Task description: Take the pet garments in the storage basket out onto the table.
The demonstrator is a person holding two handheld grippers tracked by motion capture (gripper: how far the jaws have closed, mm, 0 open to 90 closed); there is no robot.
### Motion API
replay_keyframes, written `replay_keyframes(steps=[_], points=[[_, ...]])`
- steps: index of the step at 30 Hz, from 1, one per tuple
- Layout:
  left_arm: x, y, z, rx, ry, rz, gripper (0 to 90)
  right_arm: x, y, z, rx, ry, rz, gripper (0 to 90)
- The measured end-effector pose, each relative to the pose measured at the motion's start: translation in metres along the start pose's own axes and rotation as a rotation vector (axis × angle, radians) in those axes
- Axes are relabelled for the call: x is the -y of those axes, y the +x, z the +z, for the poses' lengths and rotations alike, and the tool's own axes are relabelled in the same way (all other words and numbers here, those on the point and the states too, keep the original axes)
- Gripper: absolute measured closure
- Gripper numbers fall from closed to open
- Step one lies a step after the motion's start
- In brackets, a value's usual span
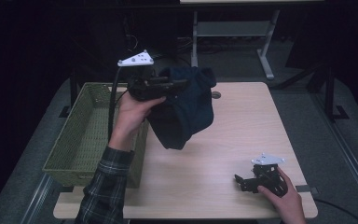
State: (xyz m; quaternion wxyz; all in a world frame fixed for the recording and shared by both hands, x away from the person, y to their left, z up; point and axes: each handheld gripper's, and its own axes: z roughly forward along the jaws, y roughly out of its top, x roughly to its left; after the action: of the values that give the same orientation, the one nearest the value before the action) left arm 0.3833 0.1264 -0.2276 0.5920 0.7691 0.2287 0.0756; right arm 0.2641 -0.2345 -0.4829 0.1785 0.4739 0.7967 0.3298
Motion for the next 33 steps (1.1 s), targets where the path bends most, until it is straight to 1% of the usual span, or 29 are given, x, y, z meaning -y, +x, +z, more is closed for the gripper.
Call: replay_keyframes(steps=[5, 8, 13, 16, 21, 27, 33], points=[[0.009, -0.002, 0.023, 0.008, 0.033, 0.004, 76.8, 0.0, 0.0, 0.0, 0.0, -0.002, -0.001, 0.0], [0.016, -0.003, 0.037, 0.021, 0.04, -0.006, 76.8, 0.0, 0.0, 0.0, 0.0, -0.003, -0.001, 0.0], [0.03, -0.004, 0.061, 0.036, 0.079, -0.012, 76.7, 0.0, 0.0, 0.0, 0.0, -0.002, 0.0, 0.0], [0.039, -0.004, 0.076, 0.043, 0.102, -0.023, 76.7, 0.0, 0.0, 0.0, -0.001, 0.0, 0.003, 0.0], [0.056, -0.004, 0.1, 0.049, 0.141, -0.026, 76.7, 0.0, 0.0, 0.0, -0.001, 0.0, 0.003, 0.0], [0.078, -0.007, 0.131, 0.068, 0.187, -0.032, 76.6, 0.0, 0.0, 0.0, -0.001, -0.001, 0.003, 0.0], [0.101, -0.006, 0.161, 0.067, 0.232, -0.042, 76.4, 0.0, 0.0, 0.0, -0.002, 0.0, 0.003, 0.0]])
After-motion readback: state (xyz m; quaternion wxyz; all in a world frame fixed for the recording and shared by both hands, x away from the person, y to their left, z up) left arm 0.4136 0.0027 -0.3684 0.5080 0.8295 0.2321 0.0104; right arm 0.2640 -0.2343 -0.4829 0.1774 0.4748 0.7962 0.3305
